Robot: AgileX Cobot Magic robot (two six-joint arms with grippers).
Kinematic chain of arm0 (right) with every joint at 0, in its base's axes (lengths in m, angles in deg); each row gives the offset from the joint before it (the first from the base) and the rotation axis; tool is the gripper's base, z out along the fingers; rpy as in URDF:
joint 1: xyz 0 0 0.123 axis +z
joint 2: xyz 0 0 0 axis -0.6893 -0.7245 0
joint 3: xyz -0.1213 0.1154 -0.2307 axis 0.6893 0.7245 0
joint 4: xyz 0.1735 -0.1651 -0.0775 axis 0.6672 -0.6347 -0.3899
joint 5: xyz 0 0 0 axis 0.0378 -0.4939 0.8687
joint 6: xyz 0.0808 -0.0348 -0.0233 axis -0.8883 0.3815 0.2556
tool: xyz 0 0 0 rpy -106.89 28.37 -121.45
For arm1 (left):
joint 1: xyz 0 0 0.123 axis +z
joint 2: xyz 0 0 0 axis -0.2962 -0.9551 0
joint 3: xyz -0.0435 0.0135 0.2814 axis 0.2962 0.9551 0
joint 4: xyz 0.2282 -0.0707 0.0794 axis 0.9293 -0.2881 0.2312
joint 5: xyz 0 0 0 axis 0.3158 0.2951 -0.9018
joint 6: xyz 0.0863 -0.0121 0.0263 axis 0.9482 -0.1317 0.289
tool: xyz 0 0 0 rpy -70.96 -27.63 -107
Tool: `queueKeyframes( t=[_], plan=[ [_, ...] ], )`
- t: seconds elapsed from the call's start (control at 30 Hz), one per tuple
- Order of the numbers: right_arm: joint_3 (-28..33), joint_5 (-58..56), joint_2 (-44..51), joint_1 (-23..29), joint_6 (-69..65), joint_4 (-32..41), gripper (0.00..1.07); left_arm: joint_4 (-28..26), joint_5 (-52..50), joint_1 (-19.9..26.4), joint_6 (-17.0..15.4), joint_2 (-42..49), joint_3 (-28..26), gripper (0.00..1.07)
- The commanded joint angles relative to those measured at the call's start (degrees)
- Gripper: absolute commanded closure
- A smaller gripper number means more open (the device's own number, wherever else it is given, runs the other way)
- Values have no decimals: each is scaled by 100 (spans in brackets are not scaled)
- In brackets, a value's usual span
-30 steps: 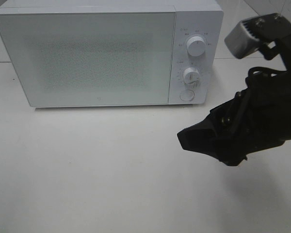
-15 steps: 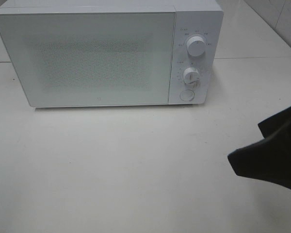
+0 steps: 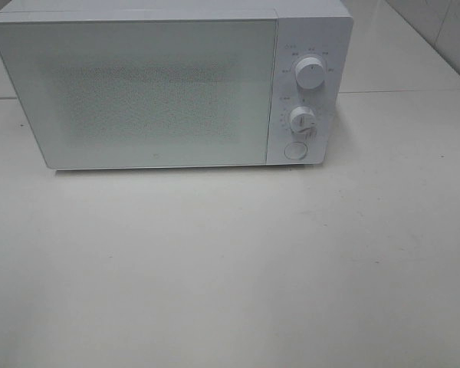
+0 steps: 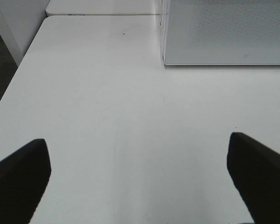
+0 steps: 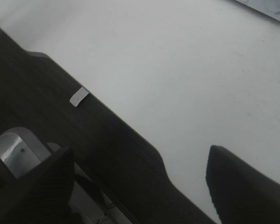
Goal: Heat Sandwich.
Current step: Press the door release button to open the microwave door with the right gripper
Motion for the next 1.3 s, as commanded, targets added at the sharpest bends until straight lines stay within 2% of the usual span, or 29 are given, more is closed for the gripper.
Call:
queueKeyframes(
  t=[0.03, 0.1, 0.2, 0.27, 0.43, 0.63, 0.7, 0.87, 1.3],
  plan=[
    [-23, -126, 269, -367, -69, -57, 31, -29, -52, 17, -11, 149, 17, 9],
    [-23, -189, 596, -848, -69, -109, 31, -29, -52, 17, -11, 149, 17, 9],
    [-23, -189, 802, -1140, -69, -172, 31, -29, -52, 17, -11, 149, 17, 9],
    [-23, -189, 1129, -1610, -69, -315, 31, -29, -52, 17, -11, 149, 17, 9],
    [46, -183, 1679, -2217, -126, -705, 31, -29, -52, 17, -11, 149, 17, 9],
    [453, -149, 2252, -2756, -630, -1112, 31, -29, -52, 17, -11, 149, 17, 9],
    [756, -92, 2527, -3025, -647, -1112, 31, -29, -52, 17, -11, 149, 17, 9],
    [894, 92, 2716, -3323, -636, -1112, 32, -29, -52, 17, -6, 149, 17, 9],
    [894, 92, 2716, -3323, -630, -1112, 32, -29, -52, 17, -17, 120, 17, 10]
  ],
)
